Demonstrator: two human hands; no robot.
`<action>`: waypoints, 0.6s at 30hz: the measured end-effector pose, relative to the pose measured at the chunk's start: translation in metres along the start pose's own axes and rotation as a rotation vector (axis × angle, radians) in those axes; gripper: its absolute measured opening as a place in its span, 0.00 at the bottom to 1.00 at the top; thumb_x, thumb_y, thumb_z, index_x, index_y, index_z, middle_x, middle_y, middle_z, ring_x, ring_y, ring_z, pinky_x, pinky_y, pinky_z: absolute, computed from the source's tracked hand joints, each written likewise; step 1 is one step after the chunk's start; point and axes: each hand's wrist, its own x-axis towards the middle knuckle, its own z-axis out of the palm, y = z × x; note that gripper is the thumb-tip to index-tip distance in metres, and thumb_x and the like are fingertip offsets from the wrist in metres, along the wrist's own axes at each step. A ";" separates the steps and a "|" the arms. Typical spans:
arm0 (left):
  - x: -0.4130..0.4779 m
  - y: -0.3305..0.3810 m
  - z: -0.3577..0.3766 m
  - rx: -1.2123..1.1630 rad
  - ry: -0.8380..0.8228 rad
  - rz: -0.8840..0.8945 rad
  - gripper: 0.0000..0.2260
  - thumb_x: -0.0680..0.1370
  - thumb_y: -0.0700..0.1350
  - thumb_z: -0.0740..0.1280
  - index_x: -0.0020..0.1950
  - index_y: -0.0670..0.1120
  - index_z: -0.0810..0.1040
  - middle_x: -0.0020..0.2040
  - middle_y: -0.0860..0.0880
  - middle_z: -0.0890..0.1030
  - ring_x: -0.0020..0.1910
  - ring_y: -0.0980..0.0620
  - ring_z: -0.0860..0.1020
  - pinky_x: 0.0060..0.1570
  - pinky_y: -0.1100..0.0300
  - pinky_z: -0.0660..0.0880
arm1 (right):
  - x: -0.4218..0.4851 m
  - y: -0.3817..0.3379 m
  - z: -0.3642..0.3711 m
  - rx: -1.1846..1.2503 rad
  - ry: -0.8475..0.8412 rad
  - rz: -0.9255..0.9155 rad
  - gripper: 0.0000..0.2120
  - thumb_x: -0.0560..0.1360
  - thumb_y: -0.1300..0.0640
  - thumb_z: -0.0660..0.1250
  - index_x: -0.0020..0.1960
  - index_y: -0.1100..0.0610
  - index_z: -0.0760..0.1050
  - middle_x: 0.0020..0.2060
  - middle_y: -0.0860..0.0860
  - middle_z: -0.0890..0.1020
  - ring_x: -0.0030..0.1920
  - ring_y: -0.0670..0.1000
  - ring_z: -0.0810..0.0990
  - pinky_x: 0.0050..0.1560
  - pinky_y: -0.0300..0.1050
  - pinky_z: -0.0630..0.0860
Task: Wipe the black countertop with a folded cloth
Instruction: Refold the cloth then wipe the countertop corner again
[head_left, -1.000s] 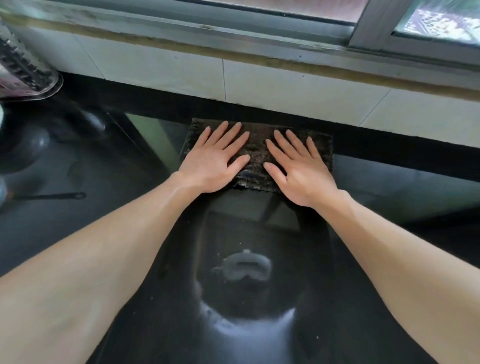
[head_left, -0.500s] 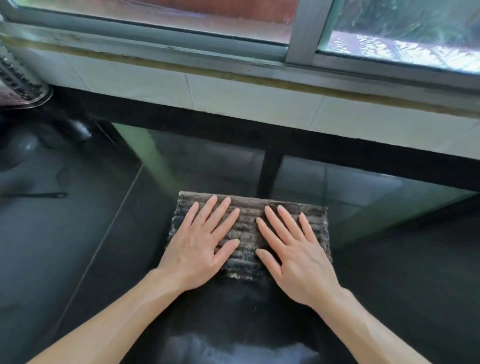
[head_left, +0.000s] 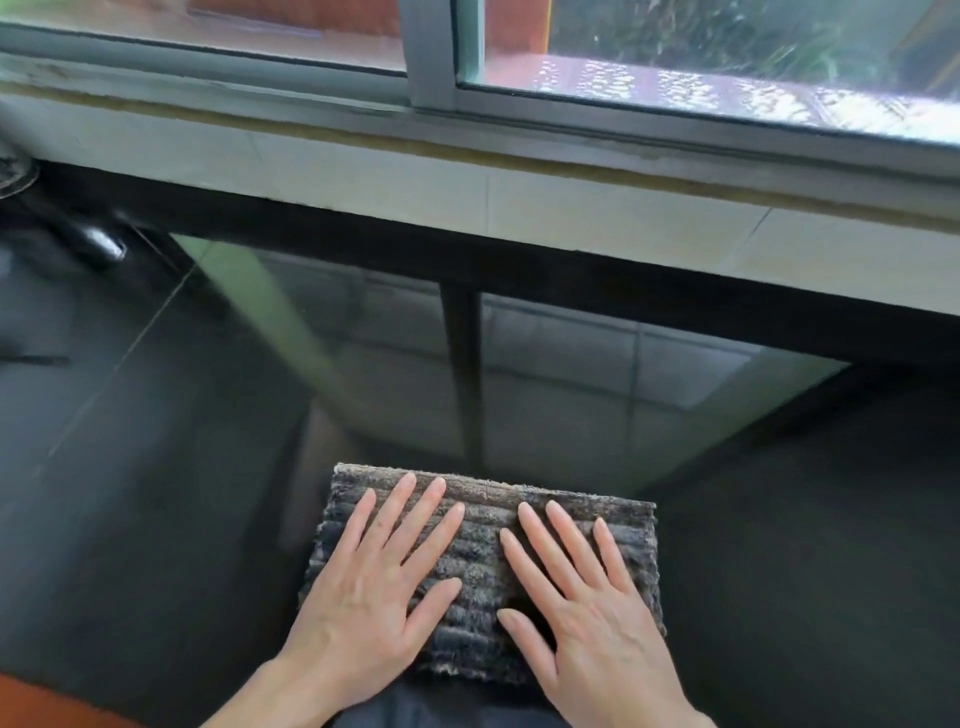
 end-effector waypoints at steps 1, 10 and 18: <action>0.003 0.004 0.000 0.000 -0.001 -0.002 0.27 0.82 0.60 0.53 0.79 0.50 0.59 0.80 0.50 0.56 0.79 0.48 0.52 0.73 0.45 0.53 | -0.002 0.005 -0.001 0.000 0.001 0.005 0.28 0.79 0.38 0.56 0.76 0.49 0.64 0.78 0.47 0.60 0.78 0.51 0.56 0.73 0.58 0.54; 0.067 0.012 -0.007 -0.043 -0.015 0.005 0.27 0.82 0.61 0.48 0.80 0.55 0.52 0.81 0.54 0.49 0.79 0.53 0.42 0.76 0.49 0.42 | 0.029 0.056 -0.018 -0.016 -0.001 0.068 0.28 0.82 0.37 0.48 0.78 0.47 0.56 0.79 0.45 0.55 0.79 0.48 0.48 0.75 0.57 0.49; 0.200 0.001 -0.019 0.016 -0.016 0.038 0.28 0.81 0.63 0.41 0.80 0.58 0.43 0.80 0.56 0.41 0.78 0.55 0.36 0.76 0.50 0.36 | 0.109 0.131 -0.041 -0.067 -0.006 0.190 0.30 0.79 0.33 0.38 0.78 0.43 0.47 0.78 0.40 0.45 0.77 0.43 0.37 0.76 0.51 0.36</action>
